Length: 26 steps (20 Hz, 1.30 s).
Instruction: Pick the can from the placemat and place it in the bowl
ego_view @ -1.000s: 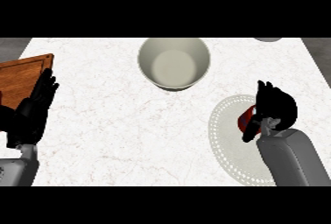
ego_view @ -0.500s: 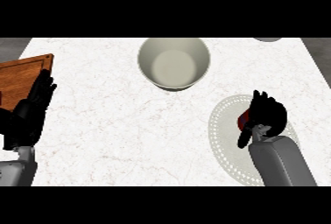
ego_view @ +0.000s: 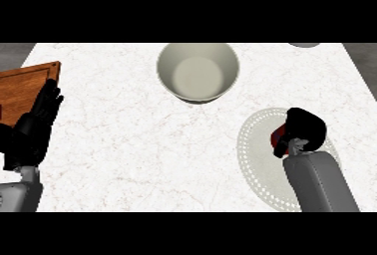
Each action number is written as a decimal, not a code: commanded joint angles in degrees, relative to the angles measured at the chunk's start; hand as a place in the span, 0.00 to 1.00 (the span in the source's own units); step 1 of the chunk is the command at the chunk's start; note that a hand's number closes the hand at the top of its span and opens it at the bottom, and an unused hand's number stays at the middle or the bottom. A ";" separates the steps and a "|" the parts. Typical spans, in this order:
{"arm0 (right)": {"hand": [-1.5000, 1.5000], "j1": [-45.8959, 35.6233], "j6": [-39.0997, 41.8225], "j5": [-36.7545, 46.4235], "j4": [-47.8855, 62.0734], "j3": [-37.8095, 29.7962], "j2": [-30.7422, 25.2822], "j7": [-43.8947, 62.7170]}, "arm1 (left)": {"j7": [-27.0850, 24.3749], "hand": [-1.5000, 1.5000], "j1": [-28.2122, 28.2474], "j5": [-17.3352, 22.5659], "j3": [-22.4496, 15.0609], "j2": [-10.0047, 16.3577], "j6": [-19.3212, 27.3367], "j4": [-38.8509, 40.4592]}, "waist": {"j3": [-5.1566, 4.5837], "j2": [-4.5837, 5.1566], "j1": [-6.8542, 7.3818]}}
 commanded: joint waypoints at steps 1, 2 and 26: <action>1.00 0.52 -0.23 -1.89 0.92 -1.86 0.49 -0.74 | 1.57 0.50 1.17 -0.56 0.70 -1.35 -0.78 -2.37 | 0.04 0.00 0.06; 1.00 -3.59 -2.65 -0.36 8.30 -1.17 0.73 -2.66 | -0.48 0.50 -0.65 0.53 2.39 0.04 -3.07 1.78 | 0.04 0.09 0.21; 1.00 -33.97 -19.00 -16.17 21.40 24.47 6.26 5.38 | 1.43 0.50 -8.22 -3.36 -4.43 -6.04 -4.08 1.69 | -0.07 1.74 11.39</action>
